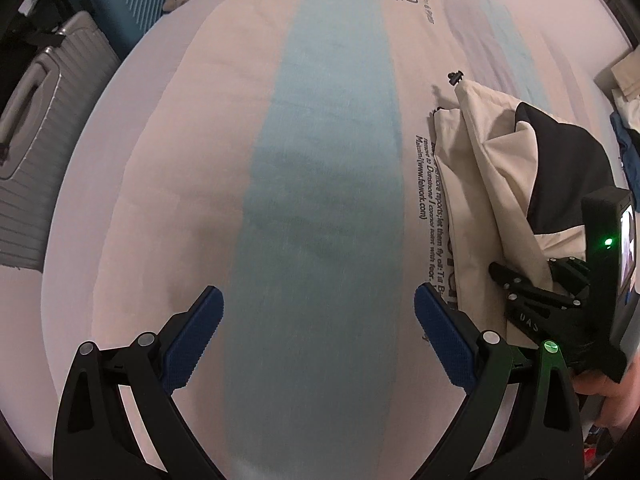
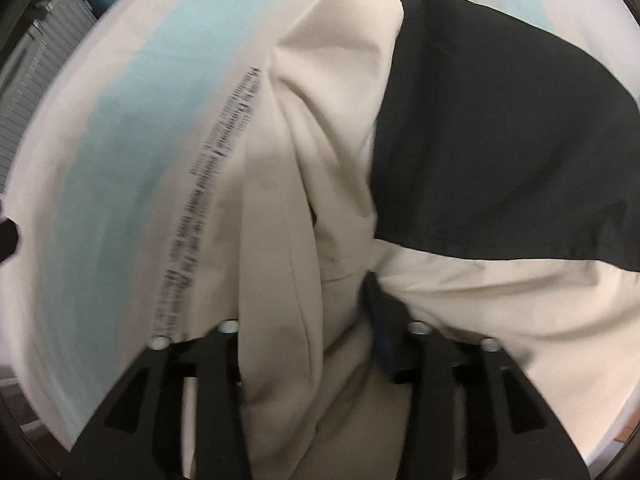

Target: Fold large clothes

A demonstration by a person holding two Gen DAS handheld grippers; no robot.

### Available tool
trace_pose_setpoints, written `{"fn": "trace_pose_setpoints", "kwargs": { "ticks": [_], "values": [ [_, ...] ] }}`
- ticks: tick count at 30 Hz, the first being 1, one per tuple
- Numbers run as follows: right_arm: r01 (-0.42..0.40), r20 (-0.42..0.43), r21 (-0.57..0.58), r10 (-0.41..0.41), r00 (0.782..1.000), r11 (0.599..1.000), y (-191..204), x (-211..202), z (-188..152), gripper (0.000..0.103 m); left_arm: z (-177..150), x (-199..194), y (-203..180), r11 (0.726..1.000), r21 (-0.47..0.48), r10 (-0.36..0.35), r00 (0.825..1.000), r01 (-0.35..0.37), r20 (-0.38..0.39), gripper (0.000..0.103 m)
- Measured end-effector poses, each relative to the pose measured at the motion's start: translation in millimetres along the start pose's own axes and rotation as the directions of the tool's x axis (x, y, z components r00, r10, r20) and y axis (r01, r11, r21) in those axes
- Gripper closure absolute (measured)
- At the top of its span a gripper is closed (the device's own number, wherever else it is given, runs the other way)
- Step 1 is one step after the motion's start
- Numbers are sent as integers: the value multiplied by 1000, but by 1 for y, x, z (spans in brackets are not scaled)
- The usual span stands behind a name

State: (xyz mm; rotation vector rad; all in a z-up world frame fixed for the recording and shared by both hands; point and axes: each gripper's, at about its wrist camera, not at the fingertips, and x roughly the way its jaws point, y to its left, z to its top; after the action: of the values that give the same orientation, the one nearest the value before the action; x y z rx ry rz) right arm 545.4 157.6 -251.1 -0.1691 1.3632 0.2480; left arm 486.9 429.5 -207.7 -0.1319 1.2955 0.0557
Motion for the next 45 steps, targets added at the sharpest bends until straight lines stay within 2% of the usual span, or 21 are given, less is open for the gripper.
{"fn": "trace_pose_setpoints", "kwargs": {
  "ticks": [2, 5, 10, 11, 18, 21, 25, 28, 30, 32, 34, 36, 40, 45],
  "values": [
    [-52, 1, -17, 52, 999, 999, 1, -5, -1, 36, -2, -5, 2, 1000, 1, 7, 1000, -7, 3, 9],
    [-164, -28, -39, 163, 986, 986, 2, -6, -4, 16, -4, -13, 8, 1000, -13, 11, 1000, -11, 7, 9],
    [-244, -49, -90, 240, 970, 966, 0, -14, -7, 14, -8, -25, 13, 1000, -17, 23, 1000, -22, 14, 9],
    [-271, -41, -98, 268, 962, 957, -3, -23, -8, 14, -9, -27, 14, 1000, -18, 23, 1000, -23, 15, 9],
    [-311, 35, -151, 319, 947, 938, -30, -90, -9, 14, -6, -31, 7, 1000, 1, 18, 1000, -18, 17, 8],
    [-305, 77, -125, 315, 946, 944, -60, -115, -8, 14, -2, -26, -3, 1000, 5, -20, 1000, 20, 18, 6],
    [-243, 138, -93, 254, 957, 966, -121, -137, -9, 14, 8, -12, -32, 989, 30, -142, 990, 142, 14, 6],
    [-198, 149, -55, 204, 968, 979, -151, -133, -5, 14, 20, 2, -54, 961, 45, -274, 962, 274, 3, 6],
    [-173, 141, -14, 173, 975, 985, -180, -124, -5, 14, 27, 15, -70, 923, 69, -380, 925, 380, -11, 6],
    [-165, 124, 27, 161, 979, 986, -208, -112, -12, 14, 30, 27, -84, 905, 104, -412, 911, 413, -32, 6],
    [-161, 104, 58, 154, 983, 985, -229, -99, -16, 14, 34, 43, -96, 907, 128, -395, 916, 401, -66, 6],
    [-172, 91, 80, 165, 982, 982, -235, -86, -18, 14, 38, 55, -103, 906, 126, -394, 914, 403, -93, 6],
    [-250, 81, 122, 241, 967, 961, -252, -70, -23, 14, 42, 71, -115, 905, 120, -392, 910, 408, -131, 6],
    [-296, 75, 149, 288, 955, 943, -258, -58, -21, 11, 44, 89, -126, 906, 95, -395, 904, 413, -163, 6]
  ]
}}
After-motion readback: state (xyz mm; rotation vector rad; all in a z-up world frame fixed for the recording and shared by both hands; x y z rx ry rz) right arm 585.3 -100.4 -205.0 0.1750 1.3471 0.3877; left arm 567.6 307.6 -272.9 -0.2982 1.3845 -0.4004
